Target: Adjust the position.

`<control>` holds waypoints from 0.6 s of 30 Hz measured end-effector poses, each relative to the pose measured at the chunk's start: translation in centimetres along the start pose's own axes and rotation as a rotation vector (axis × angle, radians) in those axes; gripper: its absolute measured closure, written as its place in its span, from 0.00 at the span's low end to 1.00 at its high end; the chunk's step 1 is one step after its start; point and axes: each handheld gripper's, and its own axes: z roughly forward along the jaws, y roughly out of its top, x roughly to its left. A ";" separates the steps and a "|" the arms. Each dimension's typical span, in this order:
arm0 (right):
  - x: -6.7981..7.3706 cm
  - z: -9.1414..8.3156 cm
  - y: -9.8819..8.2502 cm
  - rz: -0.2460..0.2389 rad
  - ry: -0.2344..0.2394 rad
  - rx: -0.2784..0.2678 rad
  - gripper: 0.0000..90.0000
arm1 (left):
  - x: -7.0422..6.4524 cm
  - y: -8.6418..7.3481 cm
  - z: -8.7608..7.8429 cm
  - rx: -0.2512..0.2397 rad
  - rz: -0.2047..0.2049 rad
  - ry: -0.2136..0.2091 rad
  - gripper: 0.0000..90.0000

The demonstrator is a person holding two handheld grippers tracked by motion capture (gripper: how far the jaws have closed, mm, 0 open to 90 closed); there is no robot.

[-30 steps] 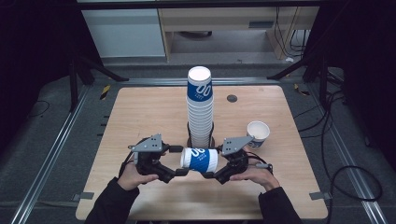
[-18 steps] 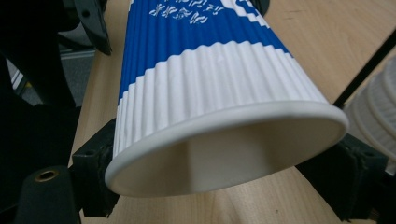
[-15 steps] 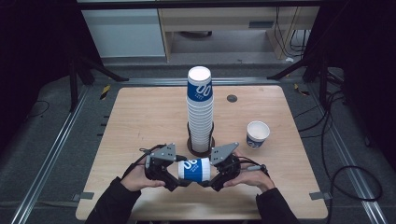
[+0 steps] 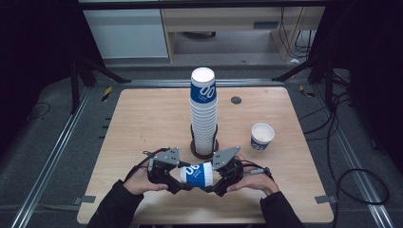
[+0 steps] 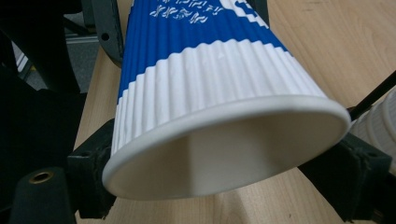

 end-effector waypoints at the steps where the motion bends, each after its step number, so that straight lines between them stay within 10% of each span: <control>1: 0.0 0.0 0.0 -0.002 -0.003 -0.006 0.15 | 0.0 0.0 -0.1 -0.007 -0.001 -0.002 0.29; 18: -1.5 -4.2 0.0 0.133 -0.088 -0.250 0.08 | 2.0 -1.3 -3.9 -0.198 -0.073 0.136 0.29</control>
